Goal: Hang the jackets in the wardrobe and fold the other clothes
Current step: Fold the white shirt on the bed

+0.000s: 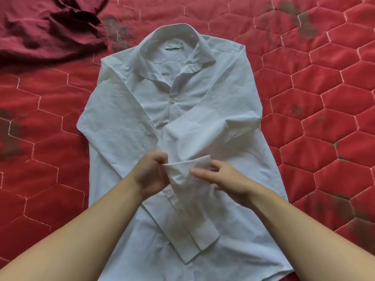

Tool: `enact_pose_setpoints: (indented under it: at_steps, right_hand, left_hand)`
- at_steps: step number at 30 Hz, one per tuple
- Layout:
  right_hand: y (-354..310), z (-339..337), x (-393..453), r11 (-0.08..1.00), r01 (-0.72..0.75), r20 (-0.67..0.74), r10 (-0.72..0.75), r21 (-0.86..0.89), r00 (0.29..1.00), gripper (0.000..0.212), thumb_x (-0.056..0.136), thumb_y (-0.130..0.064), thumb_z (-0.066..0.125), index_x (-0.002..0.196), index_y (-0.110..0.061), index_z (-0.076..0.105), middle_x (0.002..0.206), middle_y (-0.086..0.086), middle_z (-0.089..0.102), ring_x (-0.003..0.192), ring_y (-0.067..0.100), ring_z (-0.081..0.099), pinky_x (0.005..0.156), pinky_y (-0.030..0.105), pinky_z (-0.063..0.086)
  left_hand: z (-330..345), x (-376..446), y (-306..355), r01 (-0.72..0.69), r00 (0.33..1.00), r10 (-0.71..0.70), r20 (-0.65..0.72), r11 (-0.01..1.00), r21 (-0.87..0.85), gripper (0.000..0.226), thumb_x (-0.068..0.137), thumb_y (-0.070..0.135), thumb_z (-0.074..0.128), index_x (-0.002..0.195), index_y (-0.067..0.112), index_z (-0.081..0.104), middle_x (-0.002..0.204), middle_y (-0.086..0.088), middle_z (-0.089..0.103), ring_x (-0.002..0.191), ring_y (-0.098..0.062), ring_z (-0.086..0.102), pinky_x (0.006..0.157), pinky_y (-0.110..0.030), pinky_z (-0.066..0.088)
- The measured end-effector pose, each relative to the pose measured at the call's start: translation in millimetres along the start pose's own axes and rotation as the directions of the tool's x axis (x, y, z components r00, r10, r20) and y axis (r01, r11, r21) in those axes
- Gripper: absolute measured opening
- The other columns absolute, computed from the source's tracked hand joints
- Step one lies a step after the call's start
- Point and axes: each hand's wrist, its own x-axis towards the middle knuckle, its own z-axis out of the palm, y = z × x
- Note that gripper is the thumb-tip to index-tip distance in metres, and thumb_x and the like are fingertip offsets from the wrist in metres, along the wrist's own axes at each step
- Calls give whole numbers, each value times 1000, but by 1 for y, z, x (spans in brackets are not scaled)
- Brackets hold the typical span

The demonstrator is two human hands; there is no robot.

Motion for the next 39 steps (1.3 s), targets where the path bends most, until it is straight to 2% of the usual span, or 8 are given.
enact_pose_setpoints:
  at_steps: [4,7,14,20,23,26,30,39]
  right_hand:
    - [-1,15,-25,968,132,-196,-175,-212,965,19,76,-14,76,94,-19,73,86,-3,75,81,13,71,68,28,57]
    - [0,32,-45,727,242,-314,-538,-643,782,24,74,-18,74,96,-25,69,83,-9,70,78,9,64,68,26,50]
    - [42,104,-56,159,450,265,-623,-879,736,17,67,-20,65,84,-17,66,77,2,57,61,28,56,52,29,40]
    - [70,122,-36,710,360,62,-408,-605,911,23,86,-39,59,102,-24,67,95,-6,64,80,13,61,79,33,51]
    - [71,87,-18,855,189,-415,-413,-483,811,11,86,-21,66,75,-22,68,71,-6,68,66,5,62,67,25,50]
    - [67,49,-5,994,3,-634,-71,-108,770,11,88,-25,66,79,-20,68,75,-1,70,62,10,68,61,28,52]
    - [57,30,8,965,-152,-473,239,215,848,21,87,-34,70,91,-14,68,86,0,73,60,16,72,43,21,46]
    - [55,38,21,977,-204,-384,214,65,898,22,88,-15,69,83,6,68,65,7,70,43,13,55,38,16,38]
  left_hand:
    - [-13,3,-5,-1,1000,3,-25,996,90,68,68,-15,25,111,20,65,94,-9,72,77,-25,71,66,-39,59]
    - [-24,2,-14,185,983,-172,-70,951,248,40,84,-5,43,108,18,63,100,-11,71,80,-27,71,70,-50,58]
    - [-43,-10,-25,207,978,-193,-74,892,402,26,86,7,63,112,1,66,96,-19,72,80,-31,70,69,-37,56]
    - [-63,-15,-22,148,977,-17,-214,775,614,12,92,14,63,99,13,72,73,-2,71,56,-14,64,48,-21,48]
    - [-74,-11,-17,52,942,175,-286,766,640,7,91,19,66,92,18,73,73,-2,71,55,-13,61,49,-19,48]
    - [-85,-10,-15,46,903,279,-327,694,719,11,88,27,69,79,21,68,65,2,63,42,-8,49,39,-13,37]
    - [-101,-16,-21,129,946,169,-276,584,801,18,84,25,72,70,16,67,48,11,52,36,-2,37,35,-12,29]
    - [-123,-16,-20,136,874,357,-328,468,873,20,85,37,71,72,22,69,59,8,65,56,-2,58,58,-22,44]
